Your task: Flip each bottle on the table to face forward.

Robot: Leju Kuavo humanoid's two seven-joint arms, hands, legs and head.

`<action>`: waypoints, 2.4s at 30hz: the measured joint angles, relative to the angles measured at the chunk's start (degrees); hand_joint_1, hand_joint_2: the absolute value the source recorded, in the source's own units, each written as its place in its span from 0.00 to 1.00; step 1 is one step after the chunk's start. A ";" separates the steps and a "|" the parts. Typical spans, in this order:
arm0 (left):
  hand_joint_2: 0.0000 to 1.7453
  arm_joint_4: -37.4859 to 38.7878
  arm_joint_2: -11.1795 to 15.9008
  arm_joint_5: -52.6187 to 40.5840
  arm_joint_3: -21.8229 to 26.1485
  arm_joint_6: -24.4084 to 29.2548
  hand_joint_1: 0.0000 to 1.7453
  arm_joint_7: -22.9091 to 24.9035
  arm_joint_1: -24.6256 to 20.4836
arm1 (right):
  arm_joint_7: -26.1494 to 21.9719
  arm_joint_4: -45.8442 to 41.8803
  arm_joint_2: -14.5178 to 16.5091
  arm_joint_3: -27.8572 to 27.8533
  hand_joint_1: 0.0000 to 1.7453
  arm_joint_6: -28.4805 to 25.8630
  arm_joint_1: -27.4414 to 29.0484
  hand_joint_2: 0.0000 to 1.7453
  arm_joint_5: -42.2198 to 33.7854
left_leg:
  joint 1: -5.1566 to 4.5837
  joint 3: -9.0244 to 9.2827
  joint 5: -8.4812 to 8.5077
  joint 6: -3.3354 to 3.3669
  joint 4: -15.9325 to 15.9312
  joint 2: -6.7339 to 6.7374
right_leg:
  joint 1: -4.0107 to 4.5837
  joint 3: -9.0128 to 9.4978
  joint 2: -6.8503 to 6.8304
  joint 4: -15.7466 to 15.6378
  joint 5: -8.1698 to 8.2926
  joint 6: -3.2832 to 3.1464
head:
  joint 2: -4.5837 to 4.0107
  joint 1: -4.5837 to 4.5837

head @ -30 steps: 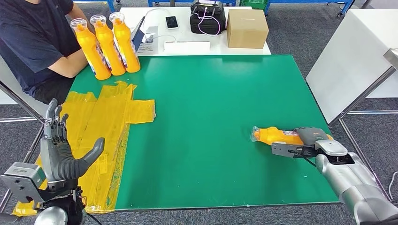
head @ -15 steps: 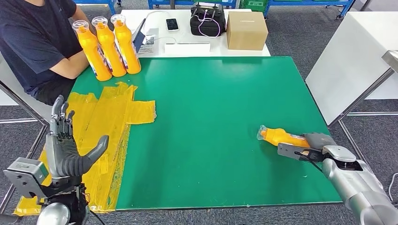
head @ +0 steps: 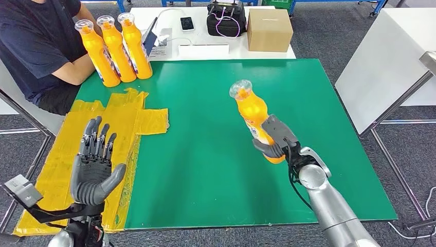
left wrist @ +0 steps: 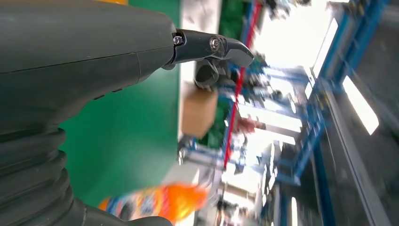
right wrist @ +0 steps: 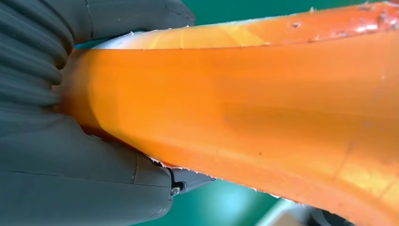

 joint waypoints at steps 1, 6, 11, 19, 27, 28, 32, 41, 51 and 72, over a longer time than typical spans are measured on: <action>1.00 0.13 0.05 -0.74 -1.59 -0.28 0.00 -0.54 -0.83 | 0.13 -0.55 1.12 0.63 1.00 -0.33 -0.68 1.00 -0.93 | -0.01 -0.01 0.00 0.00 0.00 0.01 | -0.01 0.00 0.00 0.00 0.02 0.00 | 0.00 0.01; 1.00 1.07 0.03 -2.70 -9.47 0.42 0.00 -0.85 -5.16 | -0.71 -1.05 6.20 4.39 1.00 -1.72 -2.28 1.00 -3.33 | -0.08 -0.03 -0.01 0.00 0.00 0.01 | -0.06 -0.04 0.00 0.00 0.02 0.00 | 0.00 -0.01; 1.00 1.91 0.04 -2.68 -13.85 2.17 0.00 -1.25 -7.01 | -1.41 -1.20 8.55 7.55 1.00 -2.65 -2.10 1.00 -3.30 | -0.08 -0.14 -0.01 0.00 0.00 0.01 | -0.06 -0.15 0.00 0.00 0.02 0.01 | 0.00 0.00; 1.00 3.49 0.42 0.19 -18.50 6.53 0.00 -2.35 -8.81 | -2.54 -1.22 10.83 13.98 1.00 -3.56 -0.02 1.00 -1.24 | -0.08 -0.30 -0.02 0.00 0.00 0.02 | -0.05 -0.31 0.00 0.00 0.02 0.01 | 0.00 -0.01; 1.00 5.09 0.84 3.58 -20.28 7.75 0.00 -1.23 -9.92 | -2.99 -1.10 12.37 17.40 1.00 -6.74 0.38 1.00 2.78 | -0.09 -0.34 -0.02 0.00 0.00 0.02 | -0.07 -0.33 -0.01 0.00 0.02 0.01 | 0.00 0.02; 1.00 5.27 0.89 4.04 -20.34 7.80 0.00 -0.99 -9.92 | -2.99 -1.26 12.51 17.55 1.00 -7.23 0.41 1.00 3.44 | -0.09 -0.34 -0.02 0.00 0.00 0.03 | -0.07 -0.34 -0.01 0.00 0.02 0.01 | 0.00 0.02; 1.00 5.64 1.05 4.82 -20.45 8.11 0.00 -0.70 -10.05 | -2.91 -1.86 13.08 17.97 1.00 -8.65 0.90 1.00 5.33 | -0.09 -0.36 -0.02 0.00 0.00 0.00 | -0.07 -0.35 -0.02 0.00 0.02 0.01 | 0.00 0.01; 1.00 5.80 1.34 4.22 -20.39 10.15 0.00 -1.43 -9.91 | -2.87 -2.78 13.18 17.99 1.00 -9.51 2.28 1.00 6.50 | -0.09 -0.36 -0.02 0.00 0.00 0.01 | -0.07 -0.36 -0.02 0.00 0.02 0.01 | 0.00 0.01; 1.00 5.52 1.62 1.21 -19.62 14.79 0.00 -4.53 -8.12 | -5.47 -5.17 11.14 13.62 1.00 -14.46 5.90 1.00 4.66 | -0.11 -0.39 -0.02 0.00 0.00 0.00 | -0.08 -0.37 -0.04 -0.01 0.02 0.01 | 0.00 0.01; 1.00 5.50 1.64 0.38 -19.55 15.43 0.00 -4.94 -7.39 | -5.85 -10.47 9.83 12.98 1.00 -15.62 8.19 1.00 6.91 | -0.10 -0.40 -0.02 0.00 0.00 -0.01 | -0.08 -0.37 -0.04 -0.01 0.02 0.01 | 0.00 0.01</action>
